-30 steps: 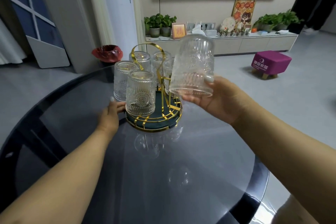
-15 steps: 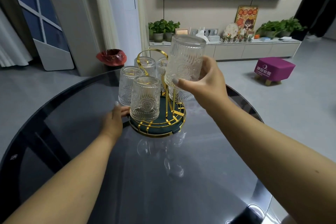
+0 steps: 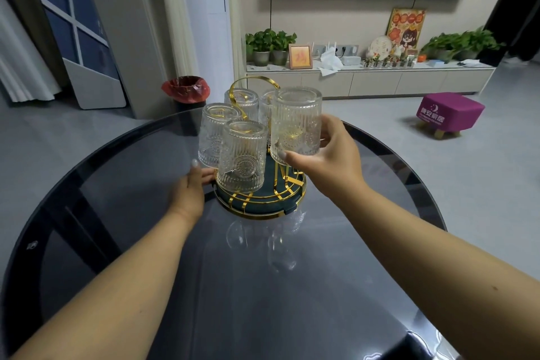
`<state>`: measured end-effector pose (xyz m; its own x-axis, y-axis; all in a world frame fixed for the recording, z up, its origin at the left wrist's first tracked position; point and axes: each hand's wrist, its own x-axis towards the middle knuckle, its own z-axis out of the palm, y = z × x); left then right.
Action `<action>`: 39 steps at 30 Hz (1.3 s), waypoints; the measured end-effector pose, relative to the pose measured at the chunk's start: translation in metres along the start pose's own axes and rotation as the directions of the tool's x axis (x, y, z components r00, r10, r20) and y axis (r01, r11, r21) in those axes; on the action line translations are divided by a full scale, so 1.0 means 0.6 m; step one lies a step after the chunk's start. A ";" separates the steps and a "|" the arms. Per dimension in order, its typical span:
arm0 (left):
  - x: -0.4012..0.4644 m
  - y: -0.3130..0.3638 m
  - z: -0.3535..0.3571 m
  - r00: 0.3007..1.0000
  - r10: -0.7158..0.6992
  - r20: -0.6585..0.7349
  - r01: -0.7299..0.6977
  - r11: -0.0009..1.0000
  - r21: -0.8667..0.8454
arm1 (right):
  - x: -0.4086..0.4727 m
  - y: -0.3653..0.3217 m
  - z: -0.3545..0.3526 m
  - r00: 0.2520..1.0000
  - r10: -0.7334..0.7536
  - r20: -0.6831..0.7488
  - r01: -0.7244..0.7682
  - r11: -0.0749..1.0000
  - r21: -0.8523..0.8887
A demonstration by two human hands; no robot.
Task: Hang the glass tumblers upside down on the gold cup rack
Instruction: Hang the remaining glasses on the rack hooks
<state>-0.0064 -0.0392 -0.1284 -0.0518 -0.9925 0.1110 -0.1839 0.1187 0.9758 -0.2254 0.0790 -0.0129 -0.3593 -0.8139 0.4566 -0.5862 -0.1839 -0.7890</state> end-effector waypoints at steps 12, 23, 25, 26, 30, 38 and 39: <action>0.000 0.000 0.000 1.000 -0.008 -0.010 0.008 1.000 0.000 | -0.016 0.041 0.020 0.998 0.061 0.025 -0.058 0.993 -0.099; 0.001 -0.004 0.000 0.999 -0.027 -0.023 0.028 0.999 0.020 | -0.030 0.060 0.027 0.994 0.101 0.037 -0.096 0.989 -0.115; 0.001 -0.004 0.000 0.999 -0.027 -0.028 0.028 0.999 0.023 | -0.030 0.059 0.026 0.994 0.100 0.046 -0.094 0.988 -0.120; 0.002 -0.004 0.000 0.999 -0.028 -0.029 0.029 0.999 0.023 | -0.030 0.059 0.026 0.994 0.101 0.051 -0.094 0.988 -0.122; 0.002 -0.005 0.000 0.999 -0.024 -0.028 0.025 0.999 0.034 | -0.030 0.057 0.028 0.990 0.110 0.088 -0.096 0.983 -0.156; 0.005 -0.007 0.000 0.999 -0.015 -0.029 0.015 0.999 0.028 | -0.033 0.049 0.025 0.987 0.119 0.104 -0.097 0.975 -0.199; 0.005 -0.006 0.000 1.000 -0.014 -0.028 0.014 0.999 0.028 | -0.033 0.048 0.023 0.987 0.118 0.109 -0.094 0.975 -0.202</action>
<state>-0.0059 -0.0427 -0.1317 -0.0221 -0.9945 0.1028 -0.2122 0.1051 0.9716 -0.2251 0.0824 -0.0503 -0.3443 -0.8851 0.3131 -0.6844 0.0083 -0.7291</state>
